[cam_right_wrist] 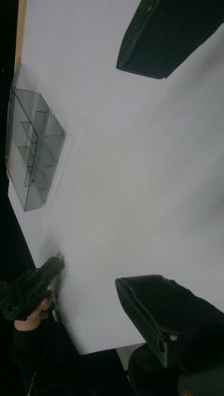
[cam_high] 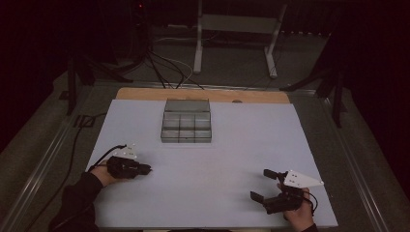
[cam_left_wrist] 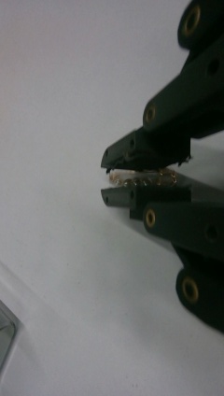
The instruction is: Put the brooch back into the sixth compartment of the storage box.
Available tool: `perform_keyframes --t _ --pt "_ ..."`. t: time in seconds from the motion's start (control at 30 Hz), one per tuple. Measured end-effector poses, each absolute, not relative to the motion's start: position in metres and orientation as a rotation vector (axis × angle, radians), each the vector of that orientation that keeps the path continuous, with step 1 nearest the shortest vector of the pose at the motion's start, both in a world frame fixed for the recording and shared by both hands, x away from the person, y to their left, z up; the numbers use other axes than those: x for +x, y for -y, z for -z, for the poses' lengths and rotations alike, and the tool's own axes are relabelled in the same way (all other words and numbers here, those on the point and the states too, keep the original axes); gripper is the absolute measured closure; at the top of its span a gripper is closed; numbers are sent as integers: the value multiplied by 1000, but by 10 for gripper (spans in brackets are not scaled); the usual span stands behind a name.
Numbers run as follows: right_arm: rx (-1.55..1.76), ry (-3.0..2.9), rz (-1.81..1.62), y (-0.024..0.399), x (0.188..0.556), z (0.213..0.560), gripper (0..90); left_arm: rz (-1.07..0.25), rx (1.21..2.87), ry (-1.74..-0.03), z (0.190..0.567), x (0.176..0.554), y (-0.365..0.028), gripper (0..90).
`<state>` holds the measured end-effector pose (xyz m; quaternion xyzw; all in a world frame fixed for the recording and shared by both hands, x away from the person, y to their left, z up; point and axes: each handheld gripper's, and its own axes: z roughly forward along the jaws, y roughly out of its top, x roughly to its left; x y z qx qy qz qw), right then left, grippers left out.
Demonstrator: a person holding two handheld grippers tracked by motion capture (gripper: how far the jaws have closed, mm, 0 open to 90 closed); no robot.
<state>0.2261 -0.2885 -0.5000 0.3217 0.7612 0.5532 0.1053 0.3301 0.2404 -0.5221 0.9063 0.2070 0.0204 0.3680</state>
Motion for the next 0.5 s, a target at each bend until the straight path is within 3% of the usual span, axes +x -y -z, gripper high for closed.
perform_keyframes --t 0.5 --pt "951 -2245 -1630 289 226 500 0 -56 2324 -554 517 330 -239 876"
